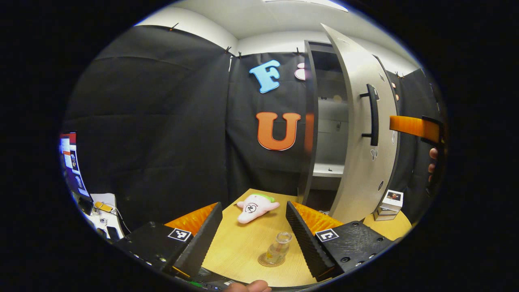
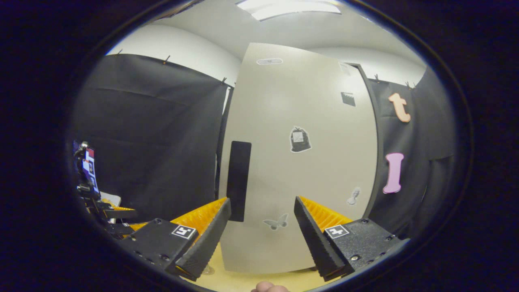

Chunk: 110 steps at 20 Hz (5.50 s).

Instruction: Open the cabinet door with the right hand, grasp the bottle in the cabinet with the left hand and place it on the coaster, then close the cabinet door with the right hand.

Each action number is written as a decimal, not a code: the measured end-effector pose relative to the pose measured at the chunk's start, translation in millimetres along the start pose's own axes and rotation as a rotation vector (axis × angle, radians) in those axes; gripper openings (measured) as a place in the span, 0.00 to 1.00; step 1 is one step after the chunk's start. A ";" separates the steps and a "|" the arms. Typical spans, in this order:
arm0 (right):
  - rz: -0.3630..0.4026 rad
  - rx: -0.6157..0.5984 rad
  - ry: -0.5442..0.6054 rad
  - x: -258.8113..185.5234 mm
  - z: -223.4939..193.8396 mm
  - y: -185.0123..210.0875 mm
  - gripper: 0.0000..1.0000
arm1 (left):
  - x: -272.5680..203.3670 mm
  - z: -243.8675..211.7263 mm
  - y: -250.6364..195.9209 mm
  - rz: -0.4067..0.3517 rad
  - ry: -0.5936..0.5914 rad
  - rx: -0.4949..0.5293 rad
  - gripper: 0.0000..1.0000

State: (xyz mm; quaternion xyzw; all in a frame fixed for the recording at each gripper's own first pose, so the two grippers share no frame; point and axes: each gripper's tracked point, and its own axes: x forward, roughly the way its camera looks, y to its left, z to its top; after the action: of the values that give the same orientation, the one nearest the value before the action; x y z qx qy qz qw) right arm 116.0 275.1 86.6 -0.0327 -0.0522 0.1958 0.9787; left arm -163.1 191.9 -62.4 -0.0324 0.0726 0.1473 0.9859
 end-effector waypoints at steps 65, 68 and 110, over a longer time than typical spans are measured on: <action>-0.544 0.111 0.075 -69.0 -52.7 -158.9 1.00 | 37.5 100.0 -177.2 -0.255 -0.202 0.015 0.95; -0.521 0.121 0.080 -63.0 -54.3 -155.0 1.00 | 37.7 100.8 -173.9 -0.237 -0.207 0.019 0.95; -0.475 0.099 0.064 -67.6 -55.3 -142.2 0.99 | 34.9 65.4 -206.5 -0.288 -0.127 0.039 0.95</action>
State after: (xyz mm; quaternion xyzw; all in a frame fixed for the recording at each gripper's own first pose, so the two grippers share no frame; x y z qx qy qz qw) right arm 114.3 115.6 37.8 0.0224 -0.0177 -0.0388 0.9988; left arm -60.5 10.4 5.6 -0.0140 0.0078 0.0047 0.9999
